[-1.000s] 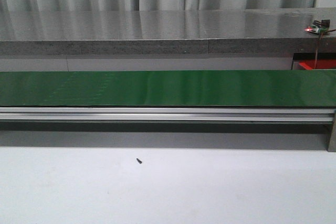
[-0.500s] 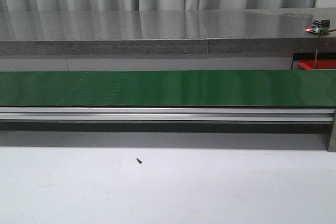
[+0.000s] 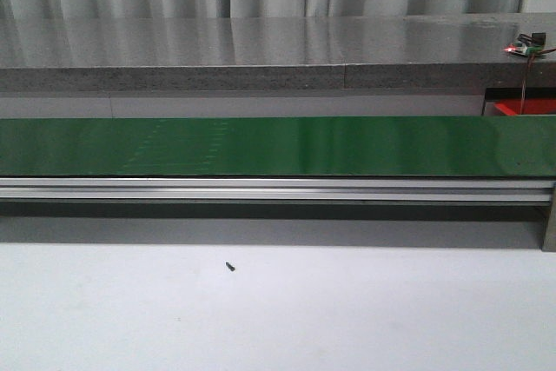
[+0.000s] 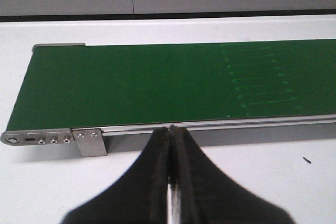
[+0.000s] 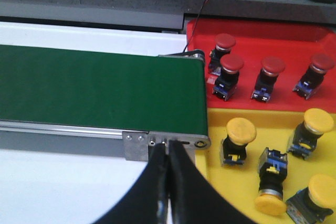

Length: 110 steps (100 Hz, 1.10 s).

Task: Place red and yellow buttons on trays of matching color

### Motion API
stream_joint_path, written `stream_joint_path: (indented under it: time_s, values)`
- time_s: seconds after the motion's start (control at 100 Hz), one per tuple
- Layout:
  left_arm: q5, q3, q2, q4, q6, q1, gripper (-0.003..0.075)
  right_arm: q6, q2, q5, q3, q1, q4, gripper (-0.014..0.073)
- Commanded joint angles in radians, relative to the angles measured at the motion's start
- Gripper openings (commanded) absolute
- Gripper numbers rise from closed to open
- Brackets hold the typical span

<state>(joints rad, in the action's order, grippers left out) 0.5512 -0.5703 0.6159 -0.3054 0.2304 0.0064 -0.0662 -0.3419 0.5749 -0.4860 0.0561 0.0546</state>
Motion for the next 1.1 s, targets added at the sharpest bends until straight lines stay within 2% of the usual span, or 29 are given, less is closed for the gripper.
stream_joint_path:
  time_s: [0.0,0.37,0.61,0.74,0.89,1.09]
  values:
    - [-0.070,-0.029,-0.001,-0.015,-0.004,-0.007,-0.0020,-0.016,0.025,-0.122,-0.002,-0.002,-0.004,-0.0067]
    - [-0.070,-0.029,-0.001,-0.015,-0.004,-0.007,-0.0020,-0.058,0.051,-0.182,0.079,-0.002,0.060,-0.0067]
    - [-0.070,-0.029,-0.001,-0.015,-0.004,-0.007,-0.0020,-0.056,0.110,-0.421,0.206,-0.002,0.061,-0.0067]
    - [-0.070,-0.029,-0.001,-0.015,-0.004,-0.007,-0.0020,-0.029,0.168,-0.468,0.282,-0.002,0.044,-0.0067]
    - [-0.070,-0.029,-0.001,-0.015,-0.004,-0.007,-0.0020,0.066,0.223,-0.539,0.348,-0.002,-0.036,-0.0067]
    - [-0.070,-0.029,-0.001,-0.015,-0.004,-0.007,-0.0020,0.076,0.288,-0.669,0.431,-0.002,-0.075,-0.0067]
